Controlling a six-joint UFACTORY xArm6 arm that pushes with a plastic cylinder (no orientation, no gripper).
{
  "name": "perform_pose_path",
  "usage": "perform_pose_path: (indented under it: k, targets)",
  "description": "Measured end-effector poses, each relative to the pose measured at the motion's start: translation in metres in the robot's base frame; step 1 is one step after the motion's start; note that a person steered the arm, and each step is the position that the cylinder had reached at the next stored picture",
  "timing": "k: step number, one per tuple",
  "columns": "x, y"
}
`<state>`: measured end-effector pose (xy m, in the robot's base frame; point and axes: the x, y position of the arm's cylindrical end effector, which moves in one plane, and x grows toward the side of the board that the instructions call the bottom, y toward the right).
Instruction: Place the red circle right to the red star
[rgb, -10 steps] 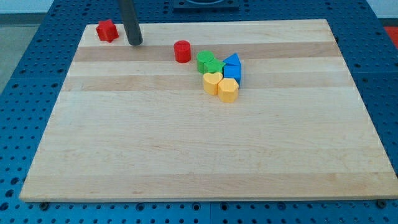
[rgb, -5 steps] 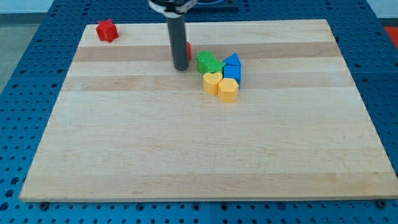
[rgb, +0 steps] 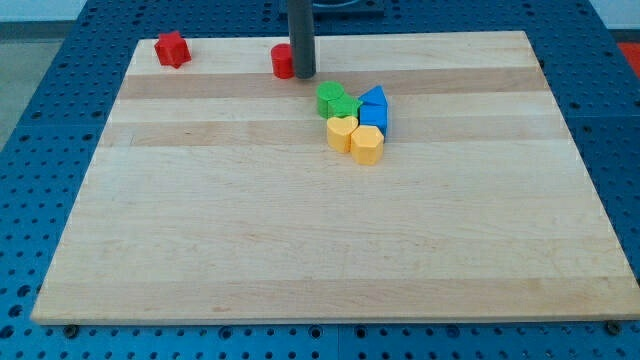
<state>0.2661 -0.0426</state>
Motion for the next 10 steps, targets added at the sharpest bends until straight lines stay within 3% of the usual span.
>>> perform_pose_path:
  k: [4, 10]
  targets:
    - [-0.035, -0.027]
    - [-0.040, -0.087]
